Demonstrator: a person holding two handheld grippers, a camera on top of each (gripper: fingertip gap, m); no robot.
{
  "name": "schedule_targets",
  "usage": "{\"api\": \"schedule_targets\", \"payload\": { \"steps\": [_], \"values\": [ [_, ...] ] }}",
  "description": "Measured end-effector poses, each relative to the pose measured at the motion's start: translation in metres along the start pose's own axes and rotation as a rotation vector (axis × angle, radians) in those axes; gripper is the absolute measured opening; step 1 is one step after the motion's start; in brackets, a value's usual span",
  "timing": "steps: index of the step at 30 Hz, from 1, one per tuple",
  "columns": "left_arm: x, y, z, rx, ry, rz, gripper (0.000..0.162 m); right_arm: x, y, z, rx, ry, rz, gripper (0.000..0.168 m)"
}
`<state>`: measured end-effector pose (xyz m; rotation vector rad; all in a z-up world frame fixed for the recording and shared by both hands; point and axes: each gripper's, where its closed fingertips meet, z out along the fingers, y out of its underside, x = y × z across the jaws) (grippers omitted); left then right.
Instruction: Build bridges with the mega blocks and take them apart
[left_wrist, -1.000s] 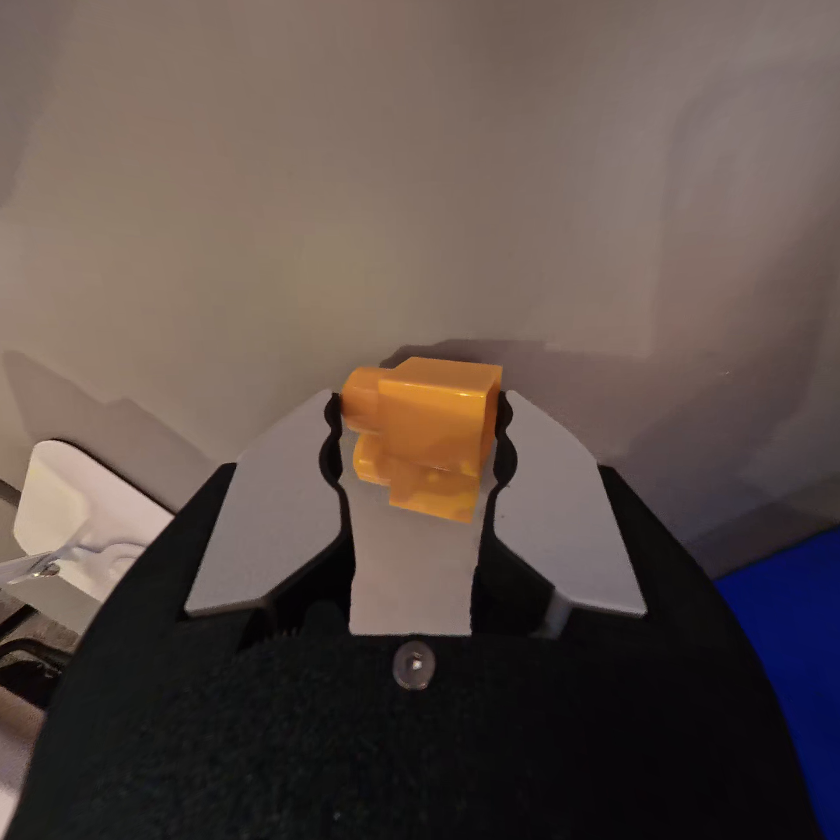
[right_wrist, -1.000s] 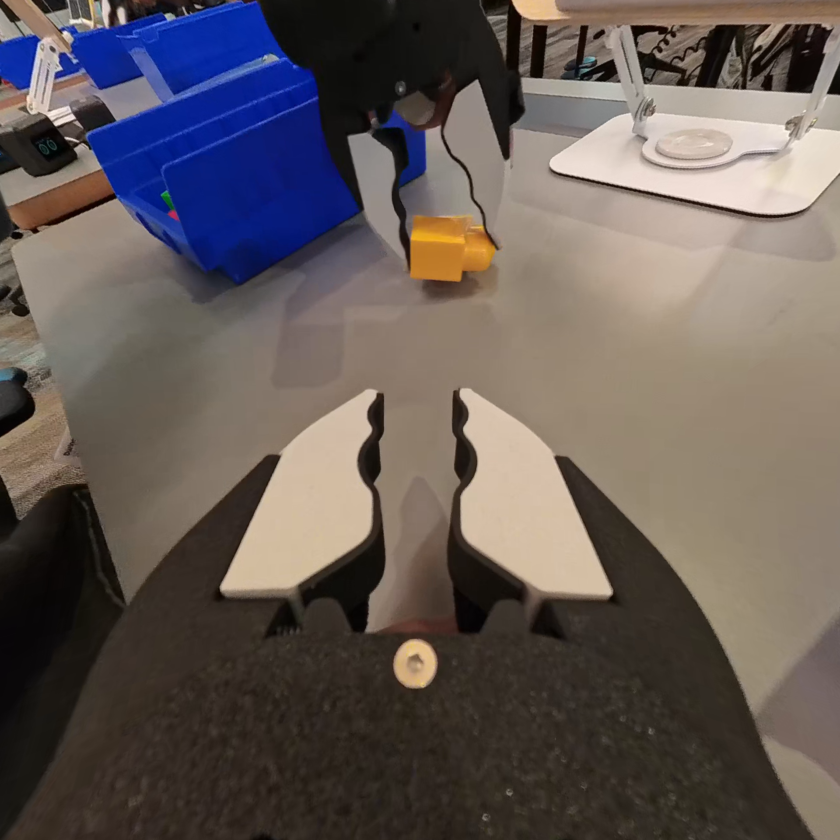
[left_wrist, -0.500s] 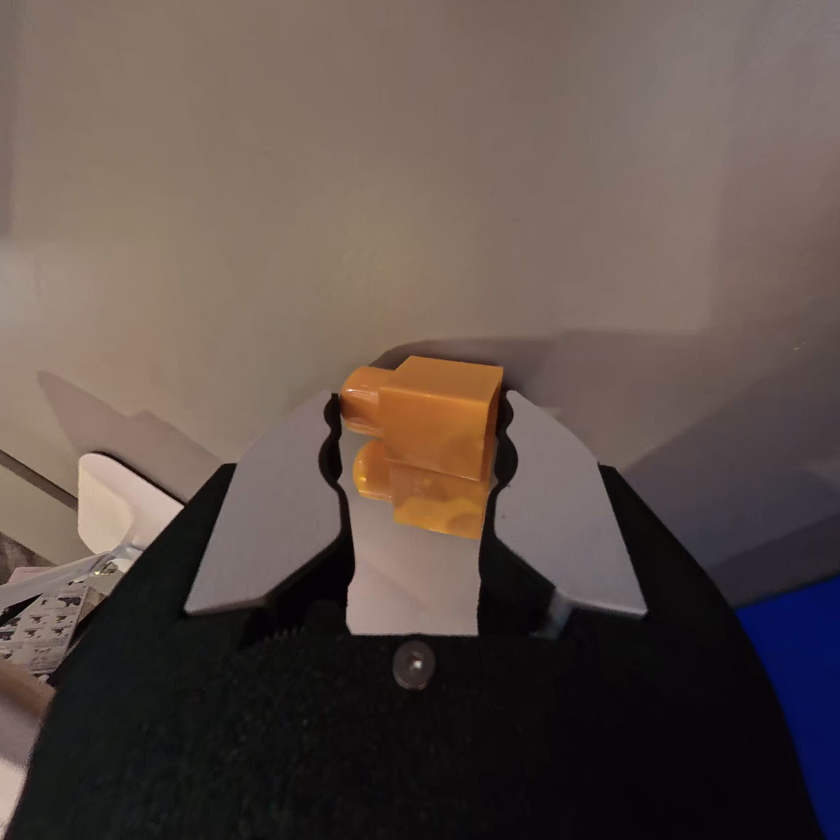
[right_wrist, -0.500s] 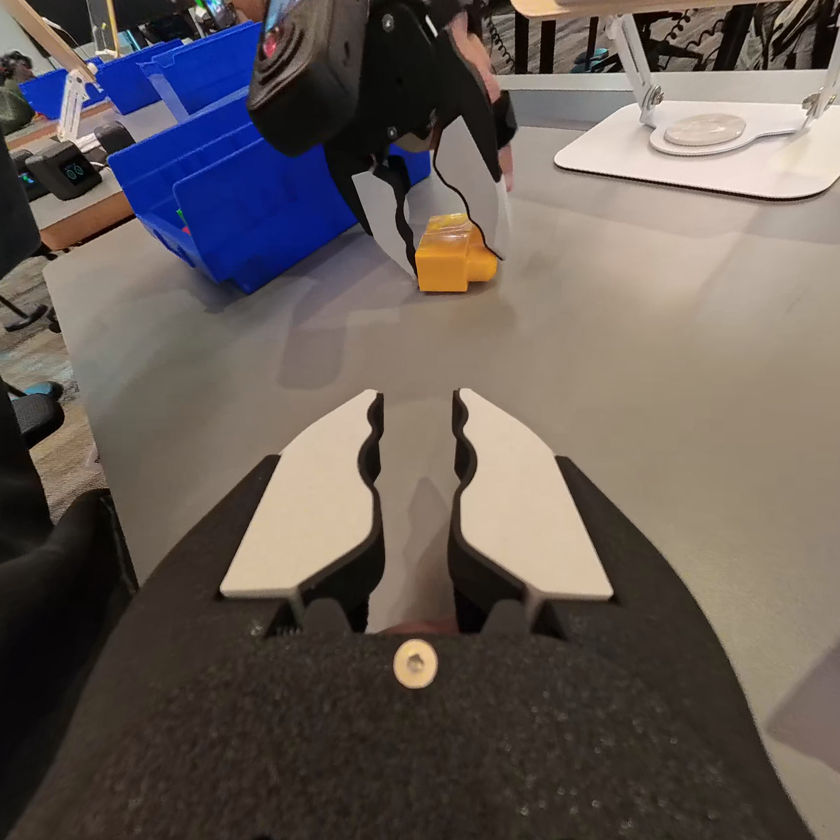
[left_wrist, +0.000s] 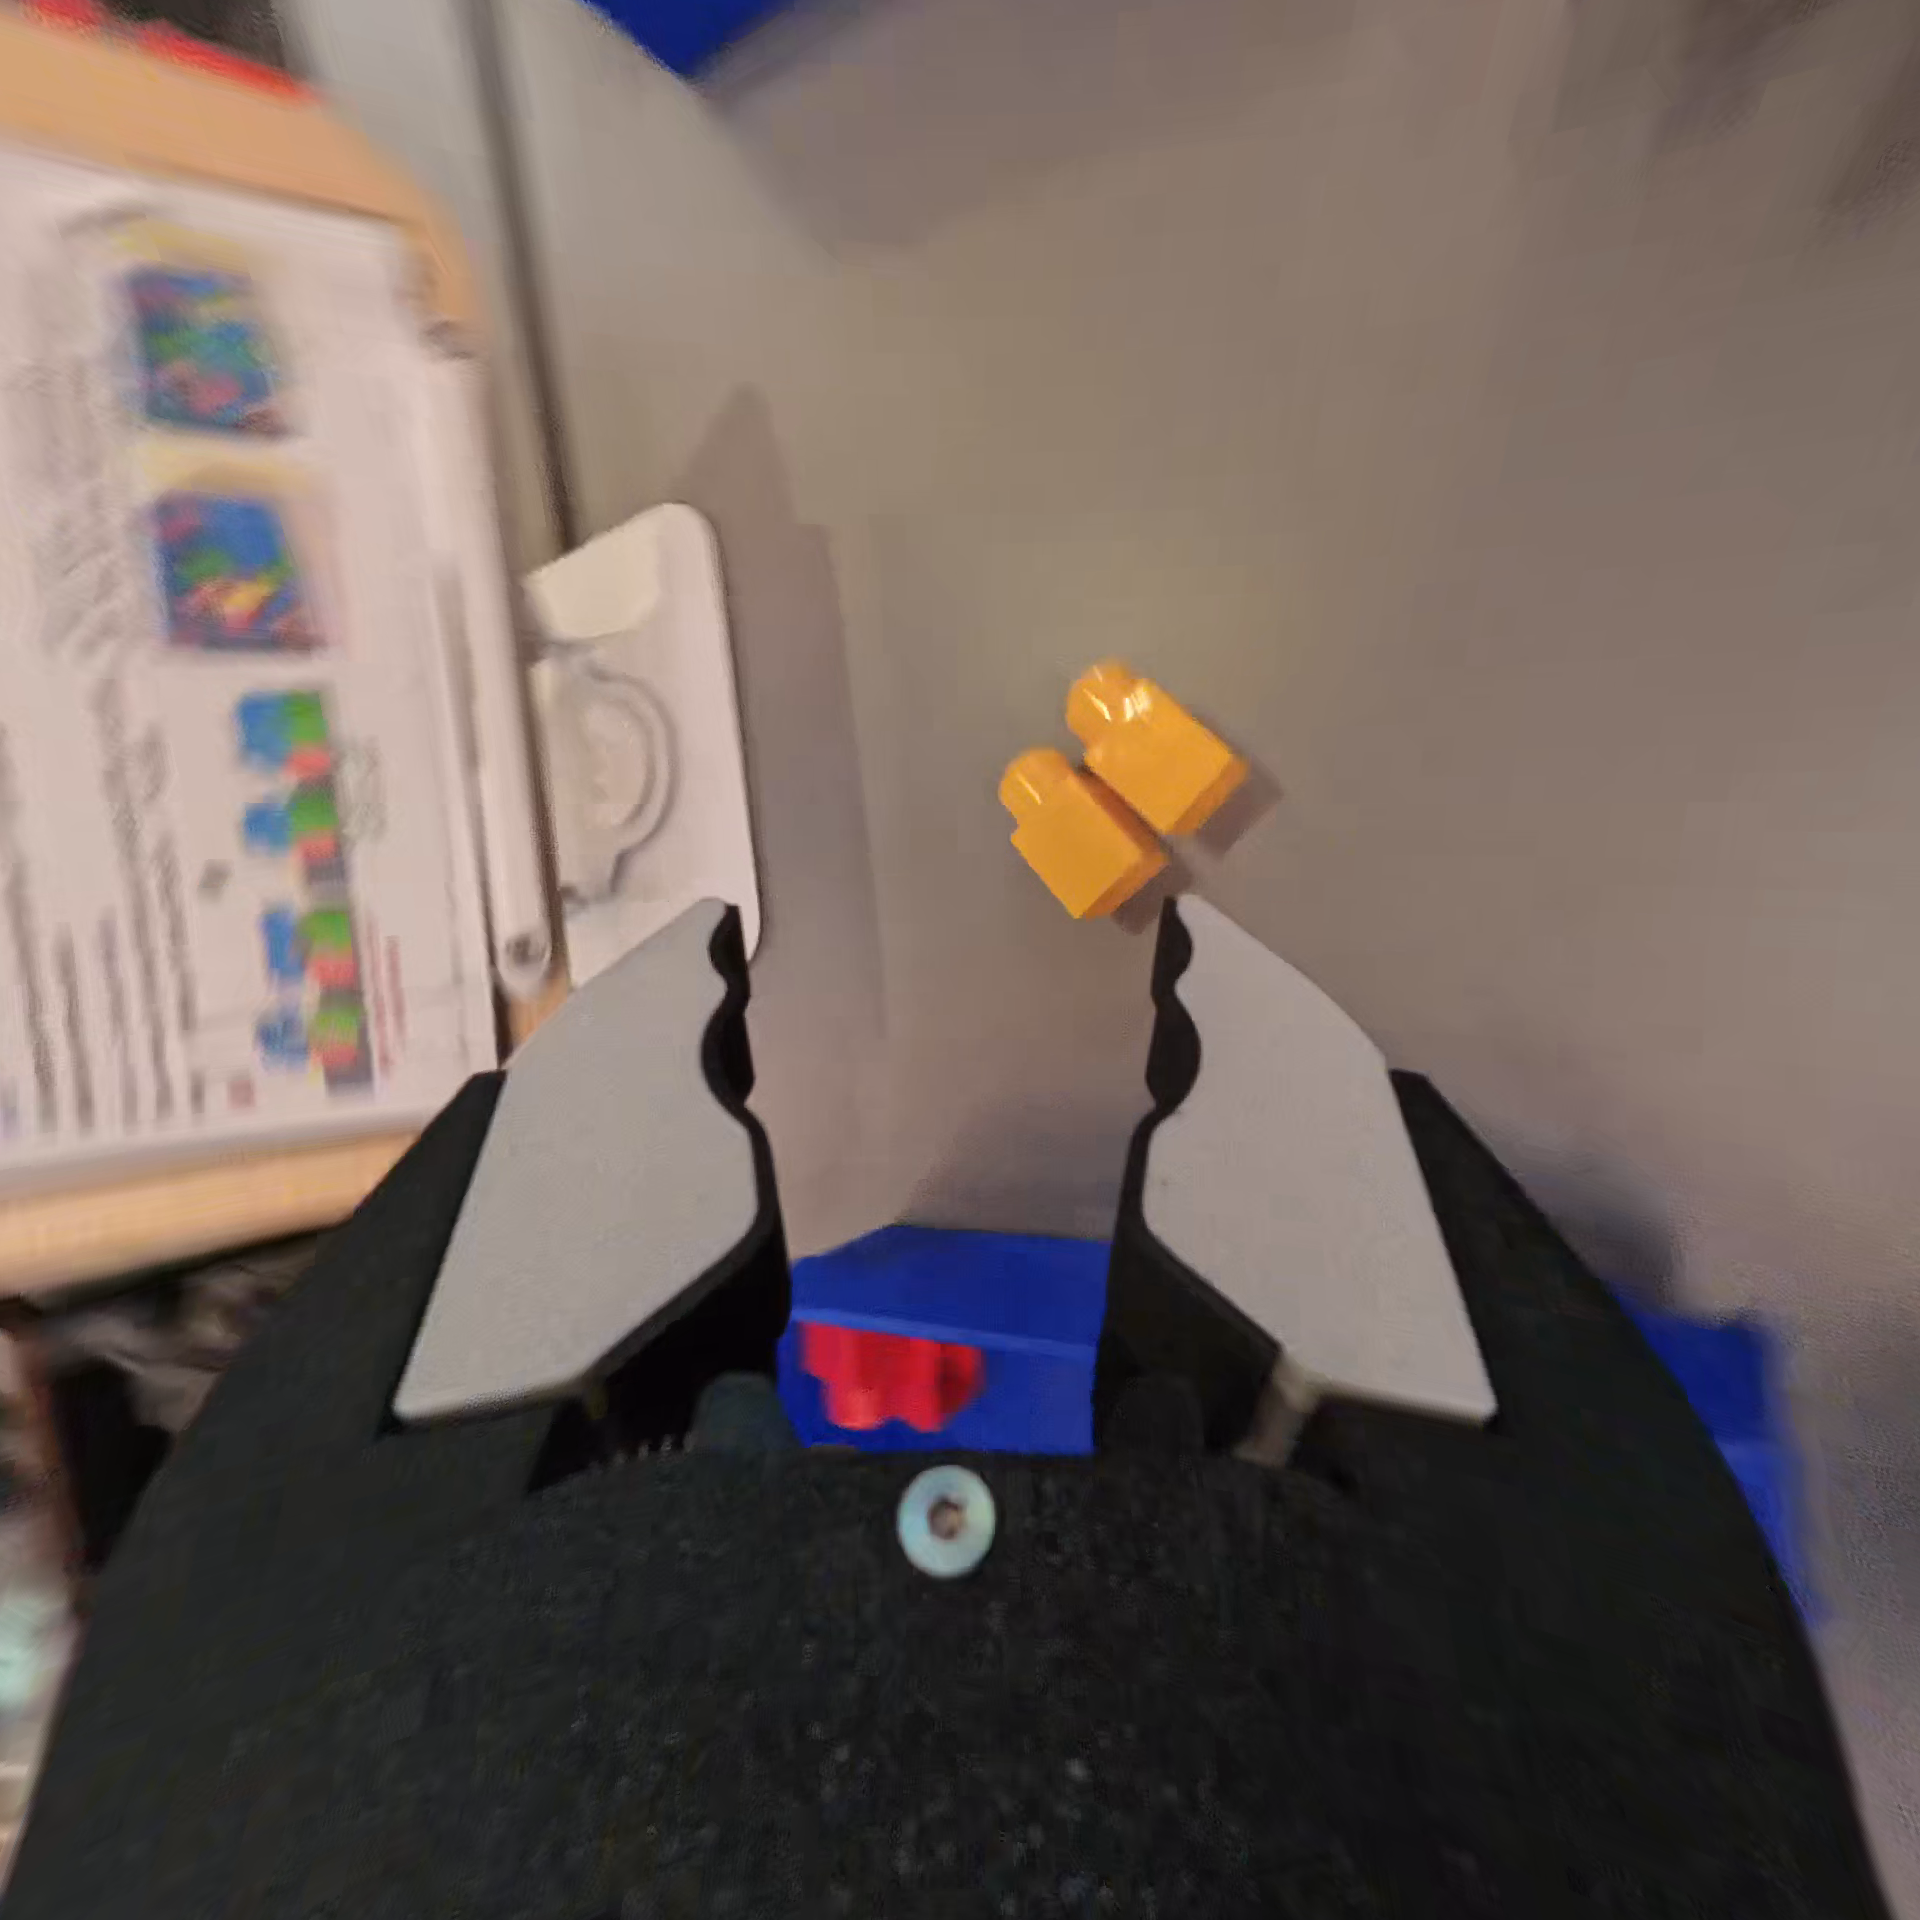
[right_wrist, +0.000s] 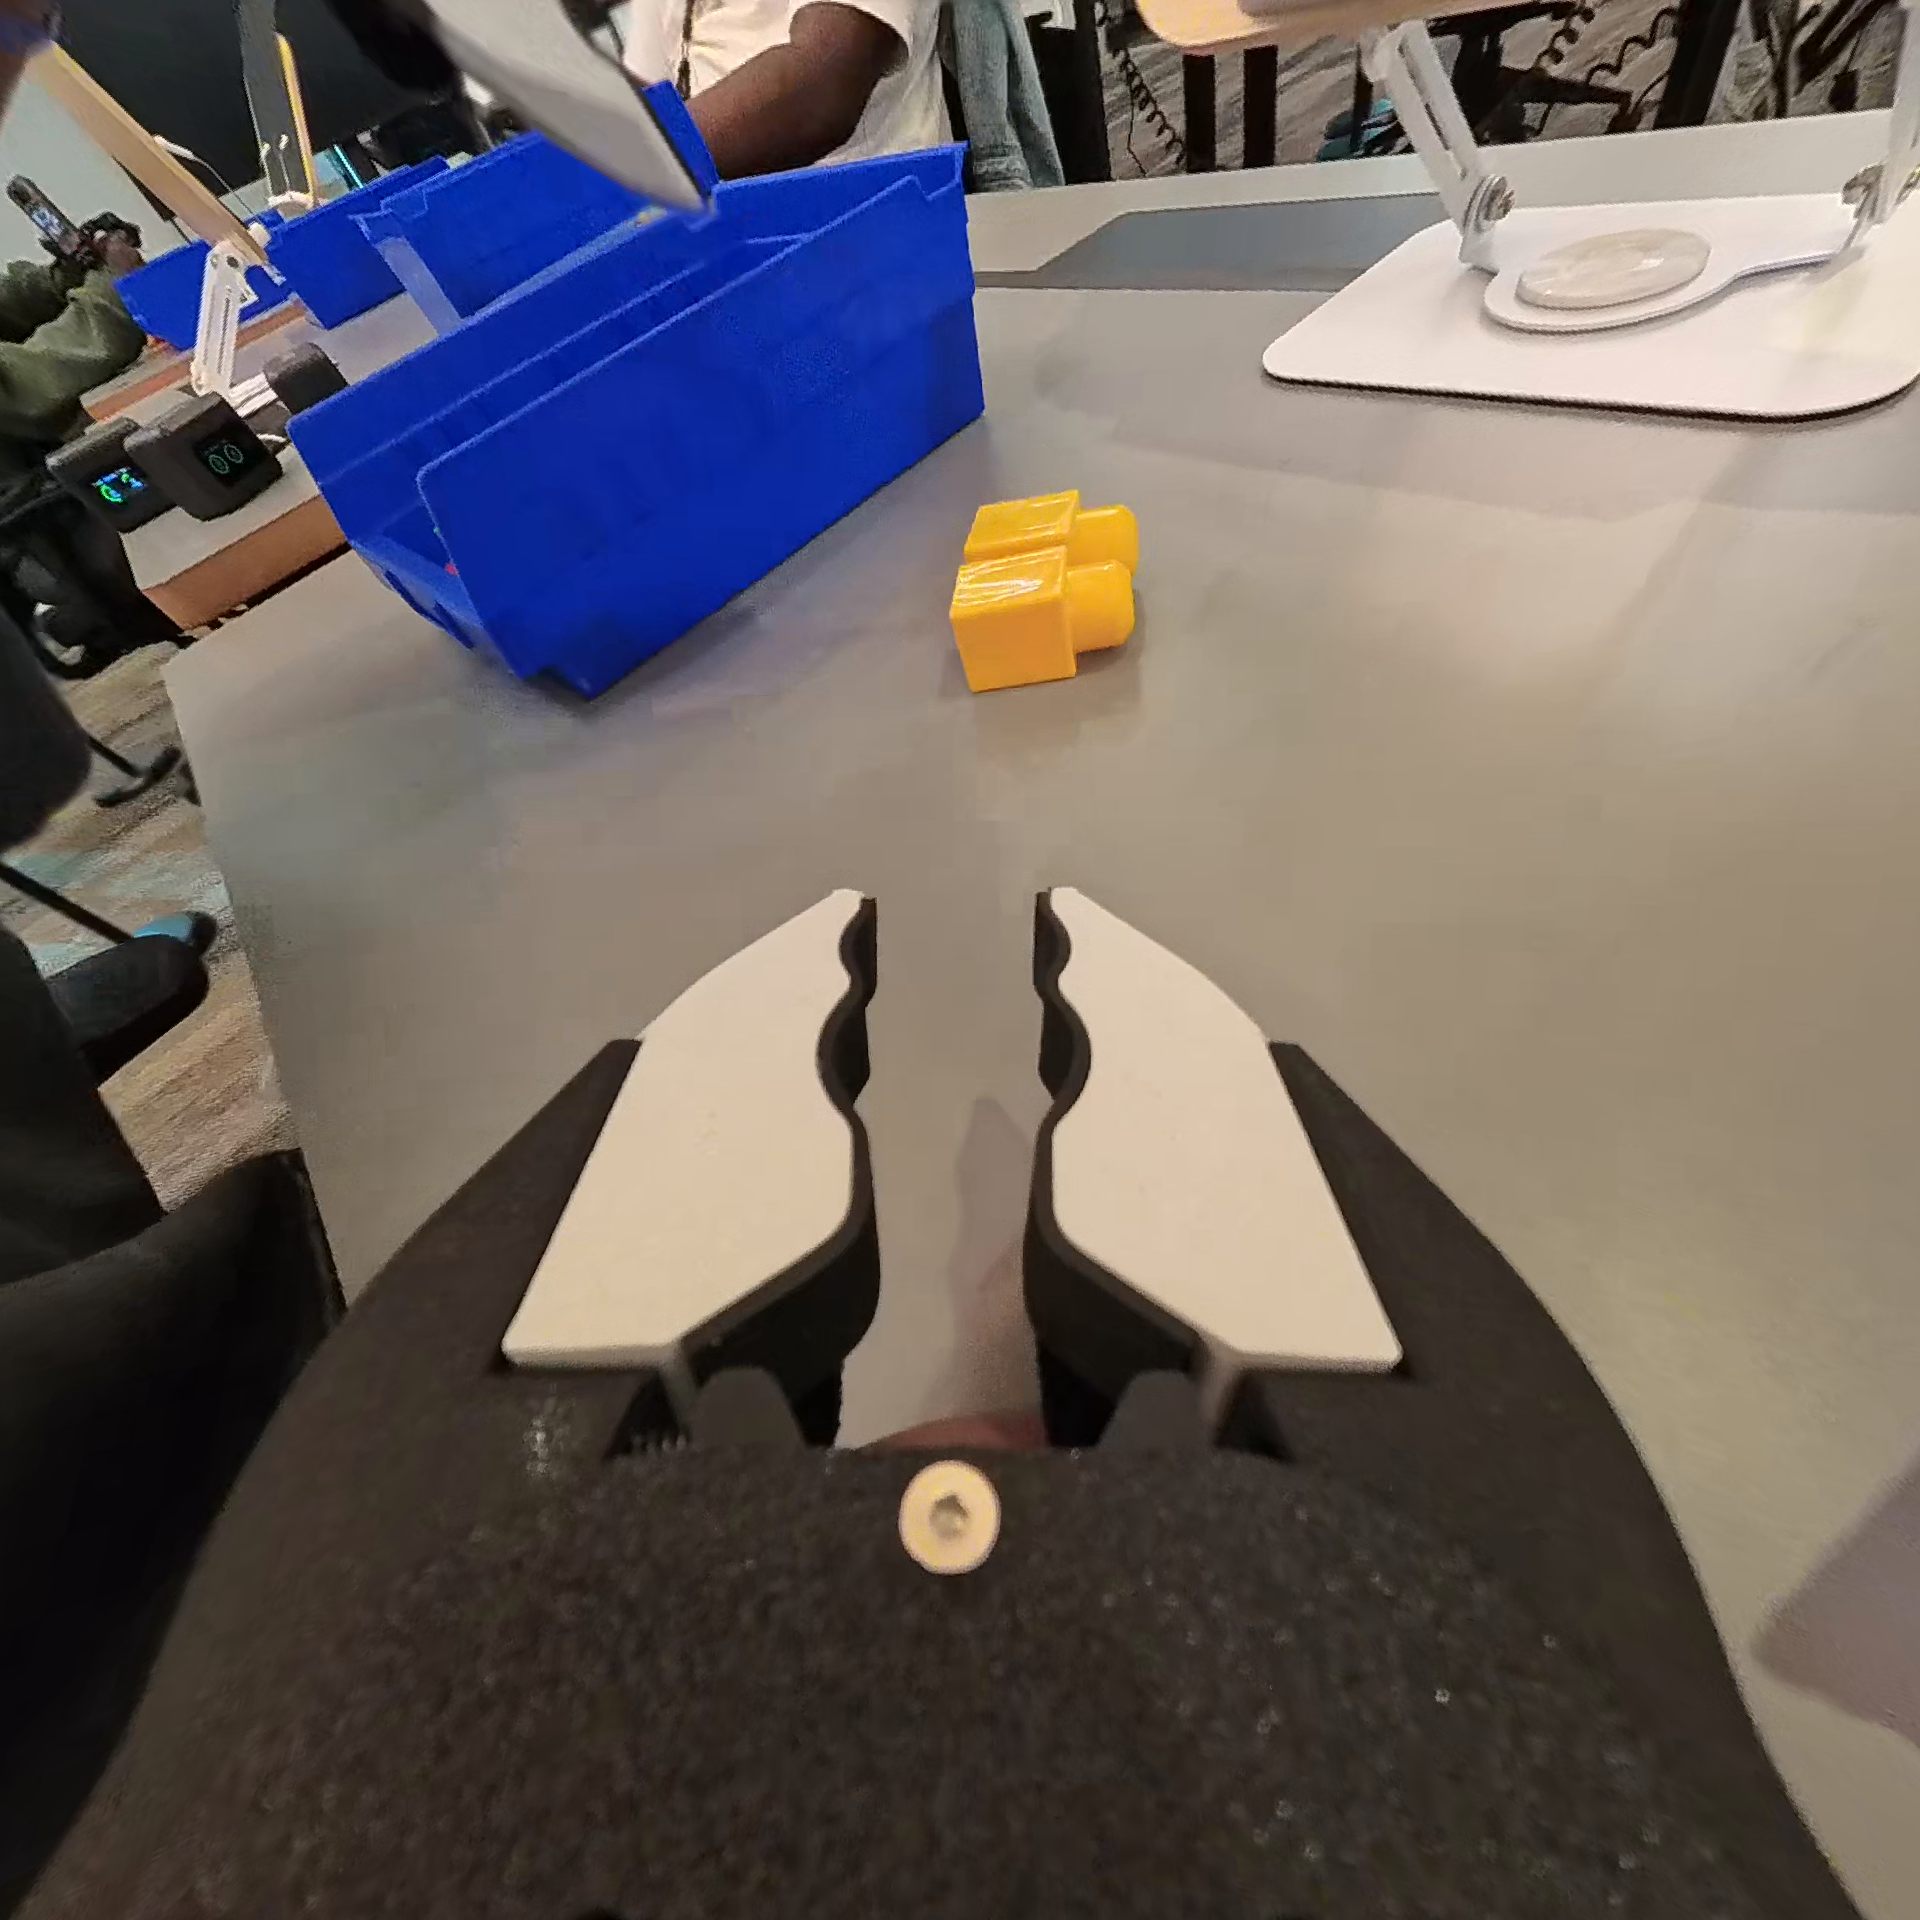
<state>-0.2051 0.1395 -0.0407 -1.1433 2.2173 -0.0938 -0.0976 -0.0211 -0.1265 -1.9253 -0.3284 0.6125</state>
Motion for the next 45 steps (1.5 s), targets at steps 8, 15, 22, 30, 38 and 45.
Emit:
{"api": "schedule_targets", "payload": {
  "steps": [8,15,22,30,38,45],
  "values": [
    [0.077,0.054,-0.096,0.365,-0.345,-1.036,0.079,-0.001,-0.002,-0.003,0.006,-0.042,0.052,0.029],
    [0.183,0.071,-0.115,0.429,-0.512,-1.23,0.069,-0.004,0.004,0.002,-0.03,-0.043,0.024,0.029],
    [0.2,0.081,-0.096,0.238,-0.374,-1.255,0.076,-0.007,0.005,0.004,-0.035,-0.042,0.012,0.029],
    [0.146,0.144,-0.087,-0.058,-0.383,-1.154,0.075,-0.008,0.007,0.005,-0.049,-0.032,-0.009,0.029],
    [0.071,0.206,-0.076,-0.251,-0.405,-1.065,0.075,-0.006,0.007,0.003,-0.045,-0.036,0.009,0.029],
    [0.0,0.218,-0.015,-0.176,-0.292,-1.047,0.073,-0.007,0.008,0.004,-0.054,-0.031,-0.007,0.029]
  ]
}}
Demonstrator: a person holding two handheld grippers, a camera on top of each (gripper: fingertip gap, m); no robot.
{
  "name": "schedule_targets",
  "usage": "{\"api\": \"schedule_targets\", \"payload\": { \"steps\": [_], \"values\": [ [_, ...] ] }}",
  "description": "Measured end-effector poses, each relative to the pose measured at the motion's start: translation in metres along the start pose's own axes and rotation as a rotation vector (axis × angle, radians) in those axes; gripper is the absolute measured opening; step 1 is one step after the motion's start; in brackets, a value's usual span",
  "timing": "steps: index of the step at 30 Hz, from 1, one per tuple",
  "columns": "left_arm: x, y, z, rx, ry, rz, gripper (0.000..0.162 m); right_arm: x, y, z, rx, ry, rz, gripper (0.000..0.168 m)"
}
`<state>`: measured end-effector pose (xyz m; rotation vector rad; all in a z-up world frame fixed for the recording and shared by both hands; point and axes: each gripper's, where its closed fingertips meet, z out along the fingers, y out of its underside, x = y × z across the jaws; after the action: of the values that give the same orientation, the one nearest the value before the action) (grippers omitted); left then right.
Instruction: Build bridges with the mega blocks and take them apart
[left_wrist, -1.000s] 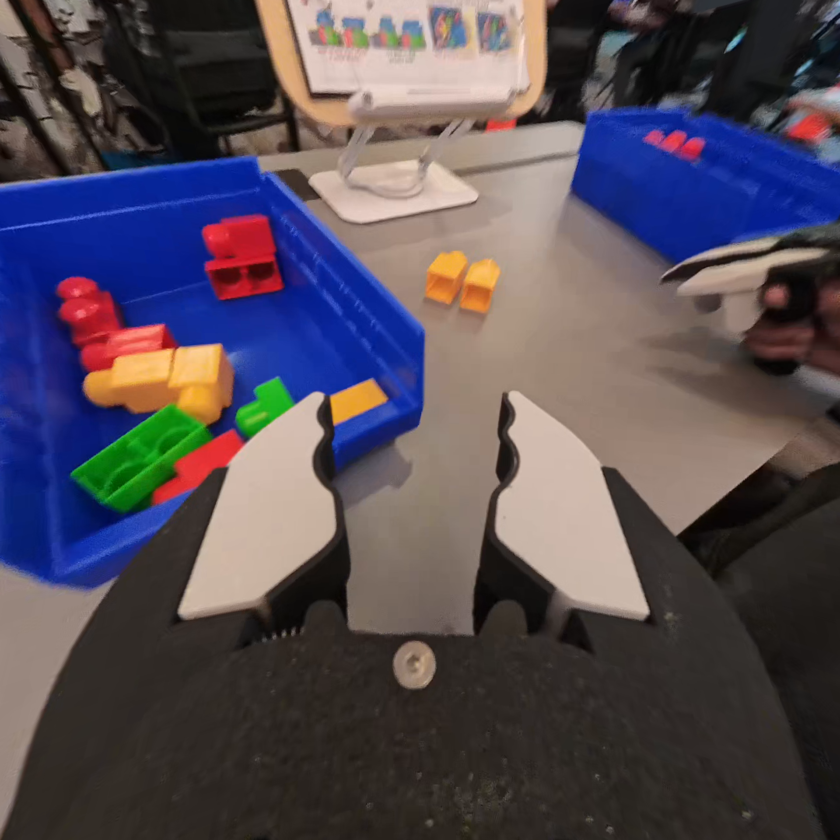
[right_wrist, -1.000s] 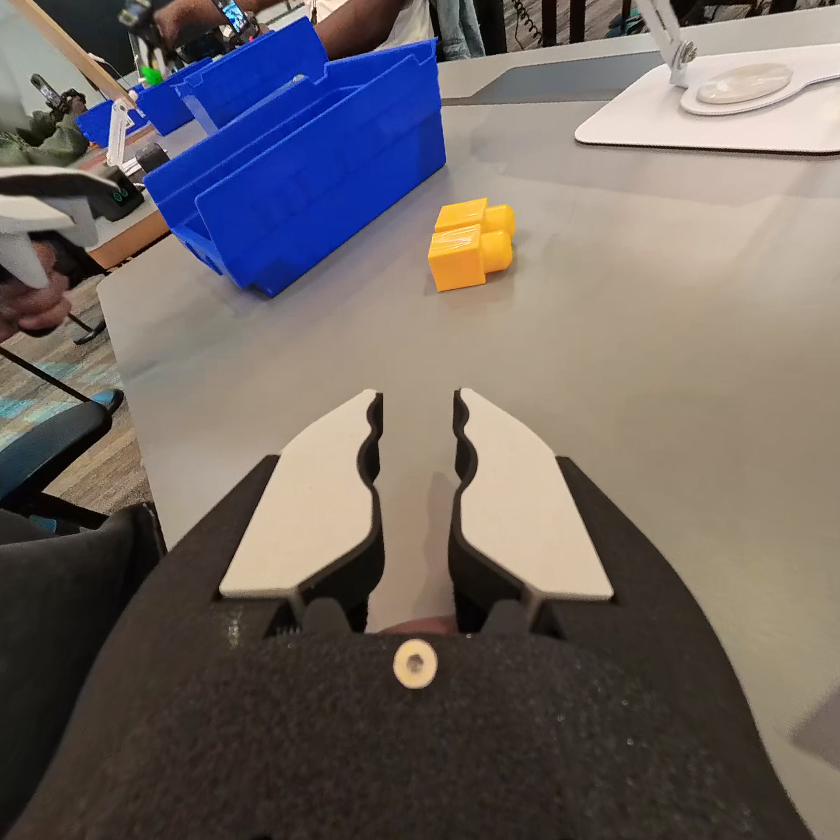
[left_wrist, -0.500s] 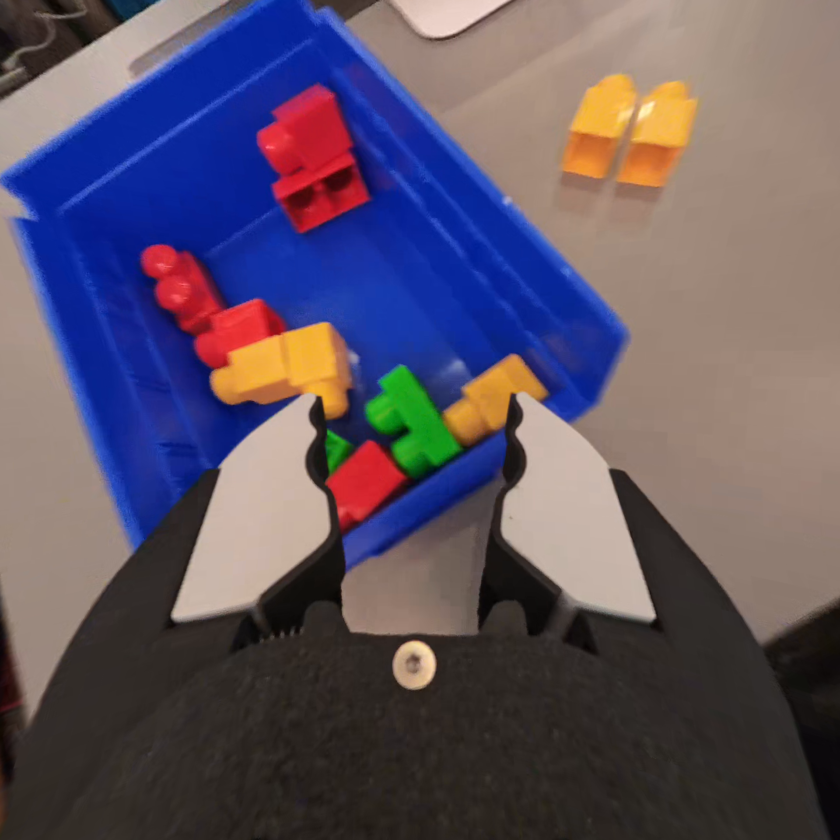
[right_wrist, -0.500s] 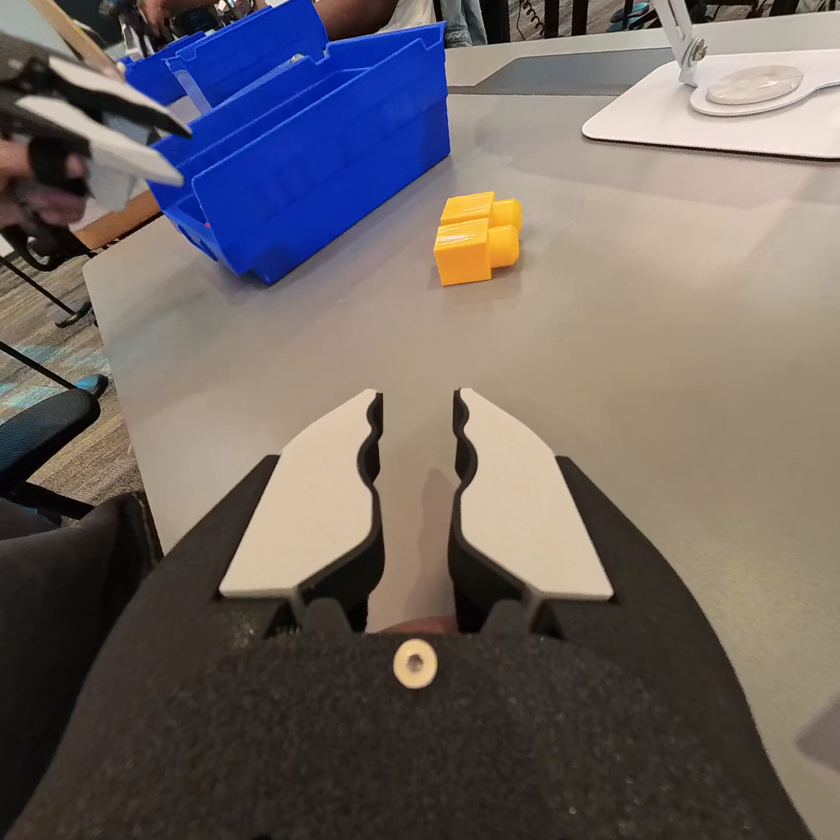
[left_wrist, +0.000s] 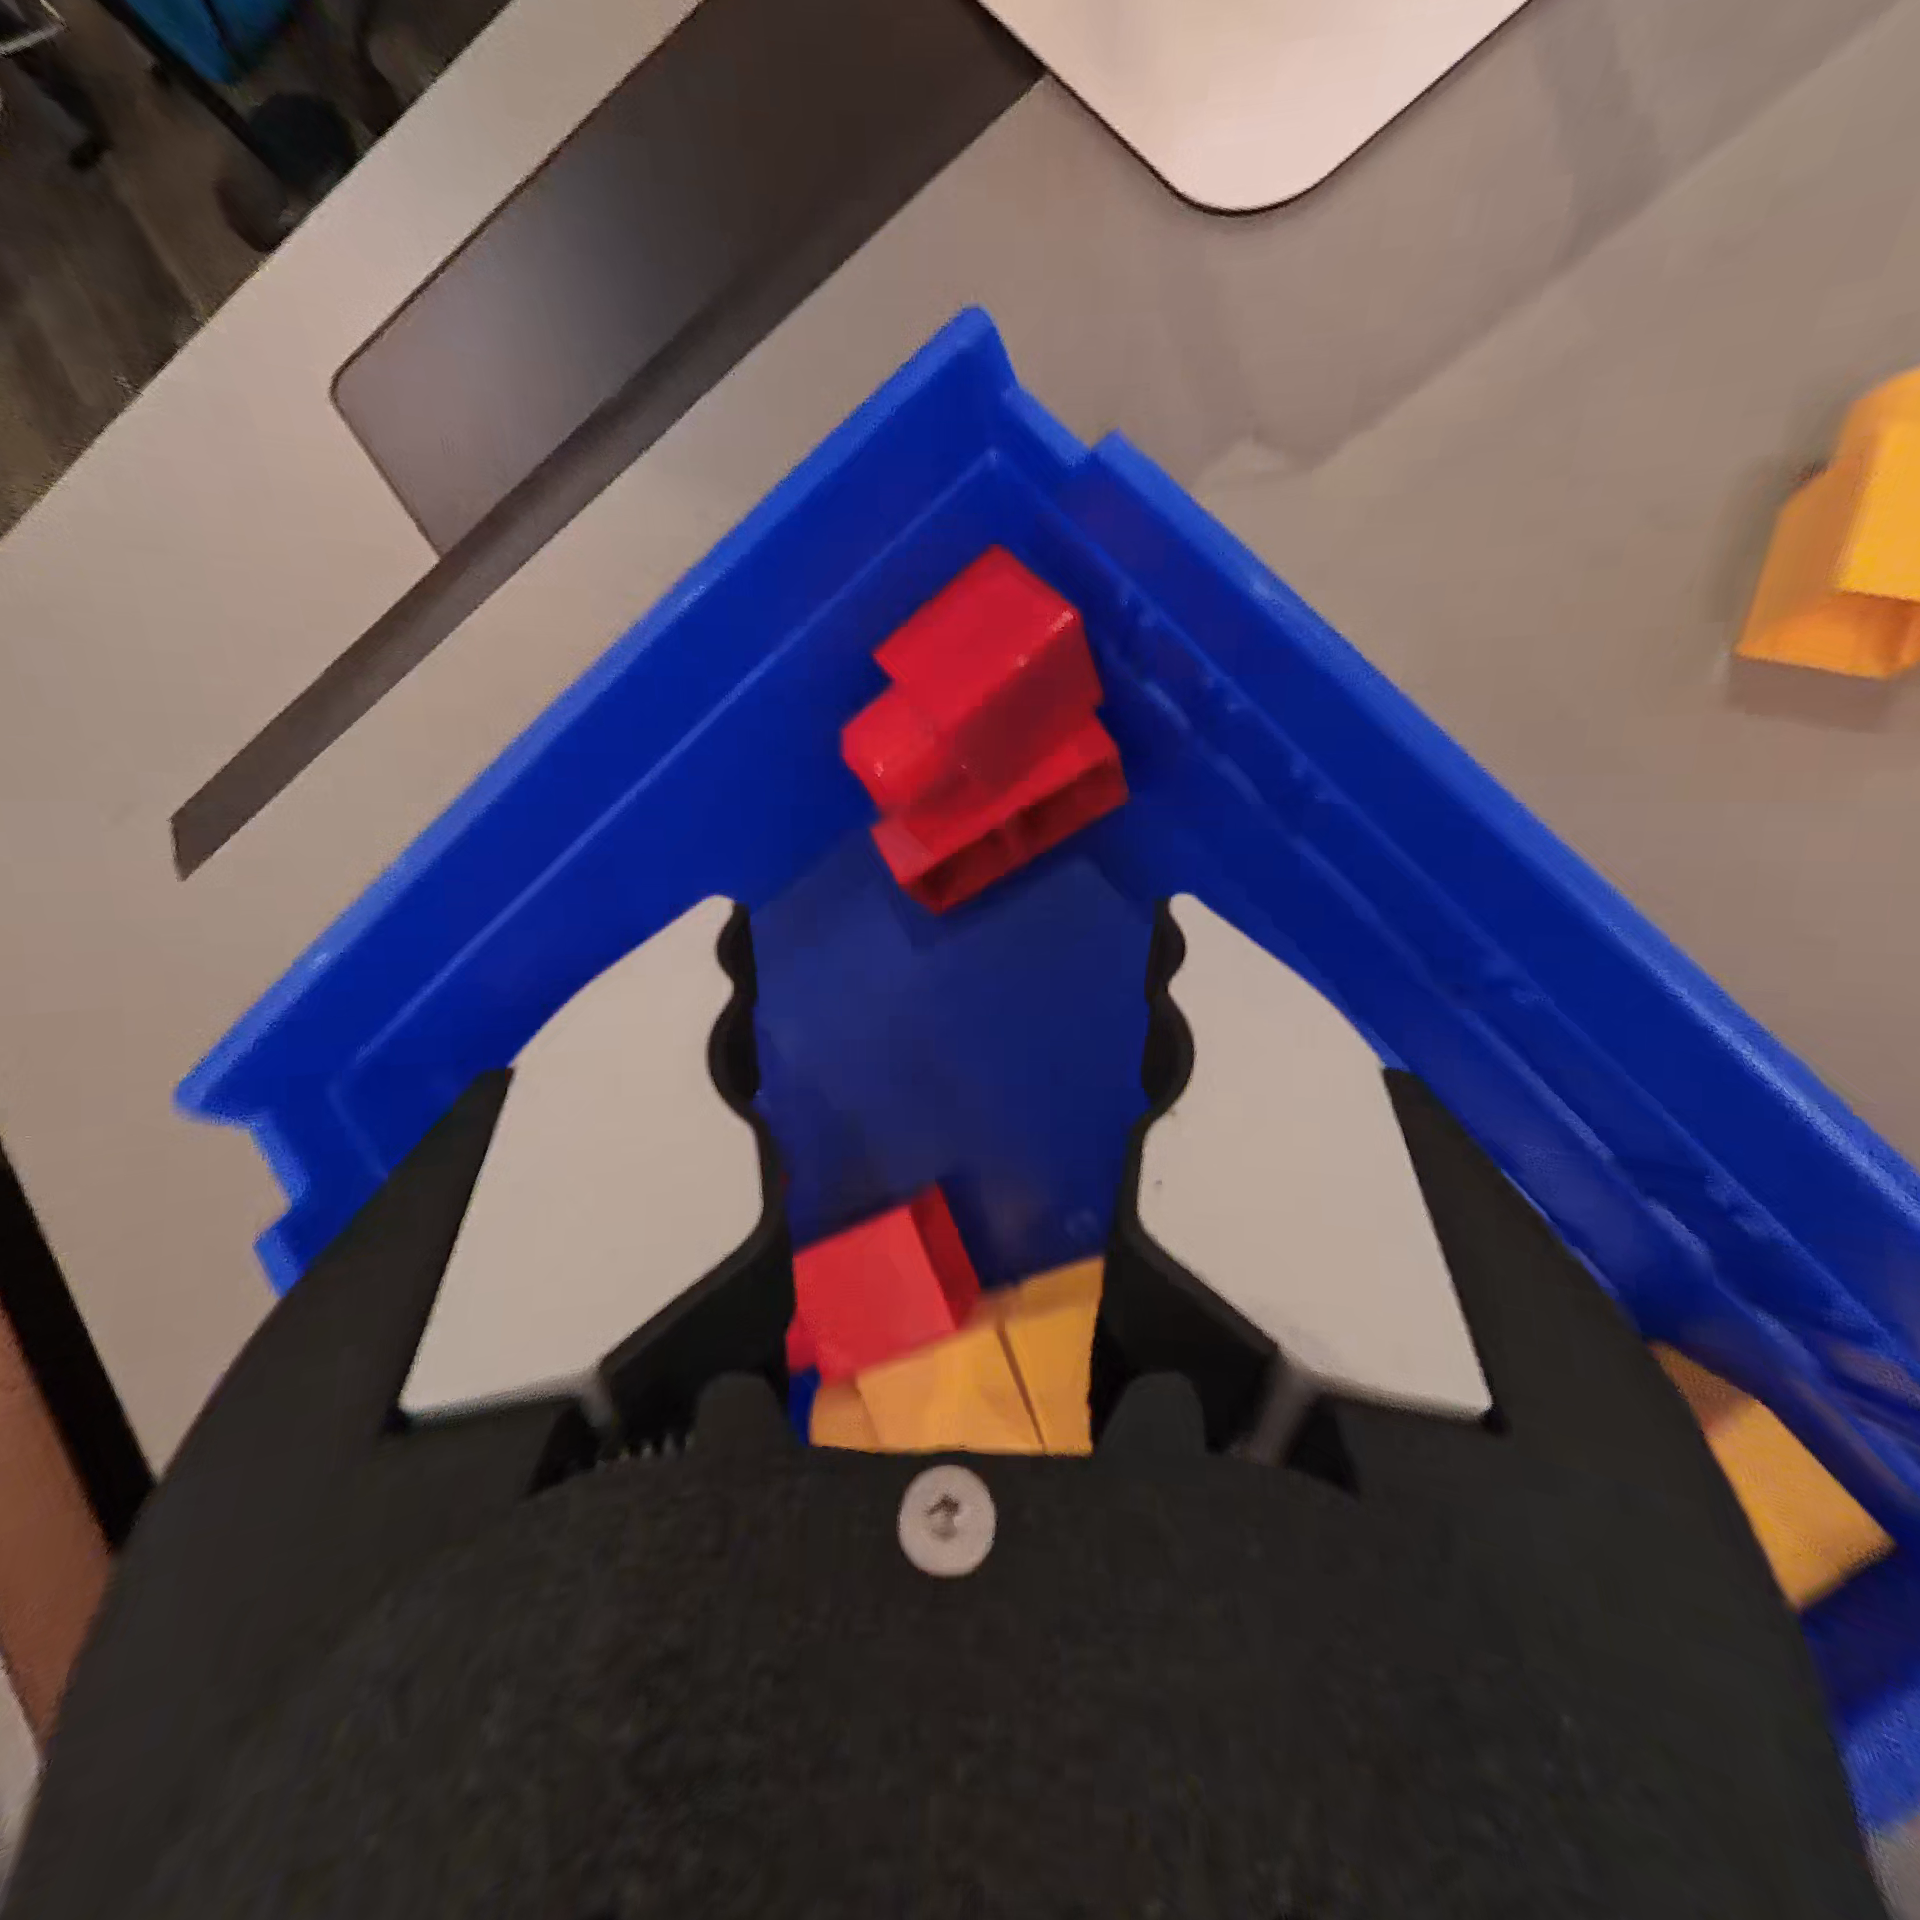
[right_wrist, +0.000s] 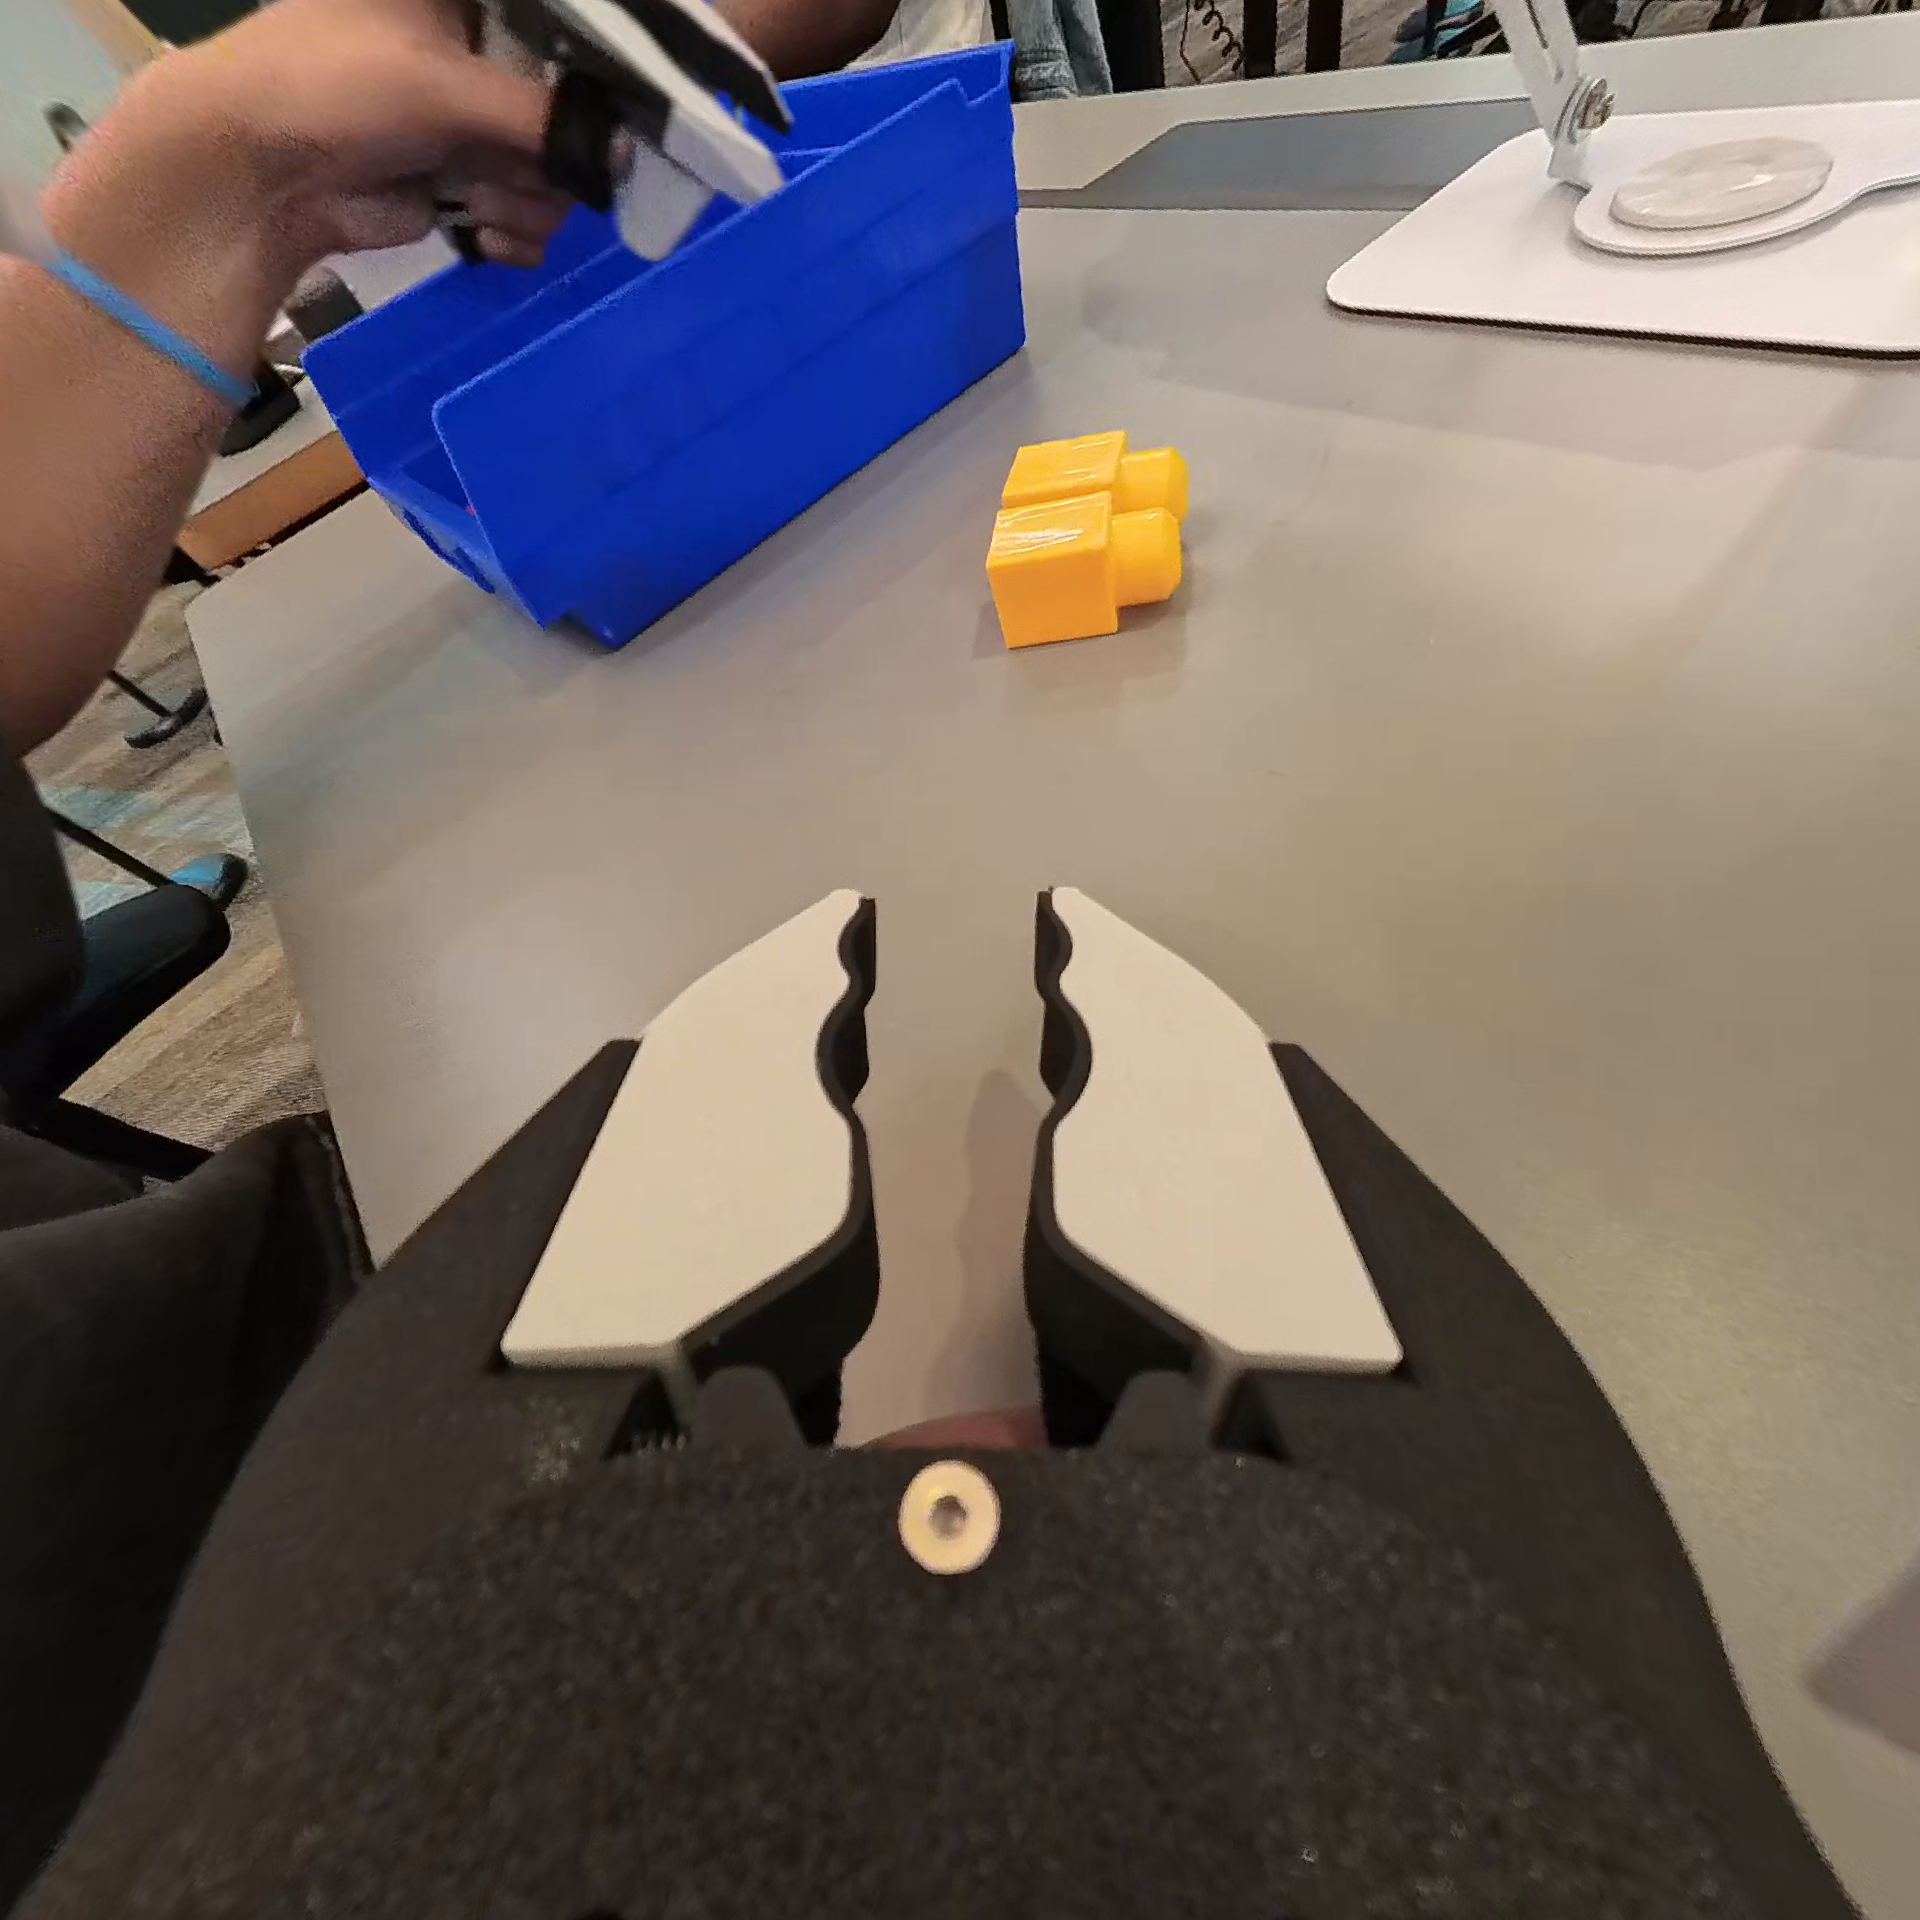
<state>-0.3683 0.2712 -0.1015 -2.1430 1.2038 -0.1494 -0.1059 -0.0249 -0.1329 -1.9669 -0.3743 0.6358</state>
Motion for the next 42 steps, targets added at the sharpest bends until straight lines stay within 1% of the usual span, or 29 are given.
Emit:
{"api": "schedule_targets", "payload": {
  "steps": [4,8,10,11,12,13,14,15,16,19,22,25,28,30,32,33,34,36,38,39,42],
  "values": [
    [-0.013,0.0,0.039,-0.098,0.045,0.009,0.074,-0.003,0.001,0.001,-0.009,0.008,-0.022,0.029],
    [-0.01,0.015,0.059,-0.182,0.124,0.02,0.074,-0.005,0.004,0.004,-0.029,0.012,-0.043,0.029],
    [-0.009,0.021,0.068,-0.202,0.135,0.043,0.072,-0.005,0.004,0.004,-0.032,0.01,-0.043,0.029],
    [-0.007,0.022,0.072,-0.202,0.144,0.048,0.069,-0.005,0.004,0.004,-0.03,0.009,-0.04,0.029],
    [-0.004,0.023,0.075,-0.2,0.16,0.049,0.061,-0.004,0.004,0.004,-0.029,0.008,-0.036,0.029],
    [-0.001,0.024,0.078,-0.199,0.178,0.047,0.044,-0.004,0.004,0.003,-0.028,0.006,-0.031,0.029],
    [0.001,0.025,0.081,-0.201,0.183,0.05,0.039,-0.004,0.004,0.003,-0.027,0.004,-0.028,0.029],
    [0.0,0.026,0.082,-0.198,0.176,0.055,0.038,-0.003,0.004,0.003,-0.025,0.004,-0.025,0.029],
    [-0.001,0.027,0.081,-0.198,0.166,0.062,0.032,-0.003,0.003,0.003,-0.025,0.005,-0.025,0.029],
    [0.002,0.034,0.074,-0.214,0.159,0.061,0.032,-0.003,0.004,0.003,-0.028,0.007,-0.029,0.029],
    [0.004,0.044,0.057,-0.21,0.104,0.072,0.031,-0.003,0.004,0.003,-0.03,0.008,-0.032,0.029],
    [0.007,0.053,0.024,-0.182,0.035,0.065,0.031,-0.003,0.004,0.003,-0.03,0.008,-0.032,0.029],
    [0.01,0.054,-0.023,-0.112,-0.052,0.068,0.031,-0.003,0.004,0.003,-0.031,0.01,-0.035,0.029],
    [0.014,0.043,-0.057,-0.025,-0.107,0.062,0.031,-0.004,0.005,0.004,-0.035,0.012,-0.041,0.029],
    [0.03,0.02,-0.091,0.094,-0.128,0.057,0.031,-0.004,0.005,0.004,-0.037,0.015,-0.046,0.028],
    [0.046,0.006,-0.105,0.152,-0.108,0.064,0.031,-0.004,0.005,0.004,-0.036,0.017,-0.048,0.028],
    [0.066,-0.008,-0.117,0.199,-0.073,0.088,0.017,-0.004,0.005,0.004,-0.034,0.019,-0.049,0.028],
    [0.106,-0.036,-0.134,0.285,-0.029,0.154,0.014,-0.004,0.004,0.003,-0.032,0.021,-0.051,0.028],
    [0.147,-0.053,-0.132,0.286,0.027,0.231,0.01,-0.005,0.004,0.003,-0.033,0.024,-0.057,0.028],
    [0.161,-0.061,-0.127,0.286,0.017,0.269,0.01,-0.004,0.004,0.002,-0.034,0.026,-0.061,0.028],
    [0.198,-0.08,-0.094,0.257,0.032,0.376,0.009,-0.004,0.004,0.002,-0.032,0.027,-0.06,0.028]
  ]
}}
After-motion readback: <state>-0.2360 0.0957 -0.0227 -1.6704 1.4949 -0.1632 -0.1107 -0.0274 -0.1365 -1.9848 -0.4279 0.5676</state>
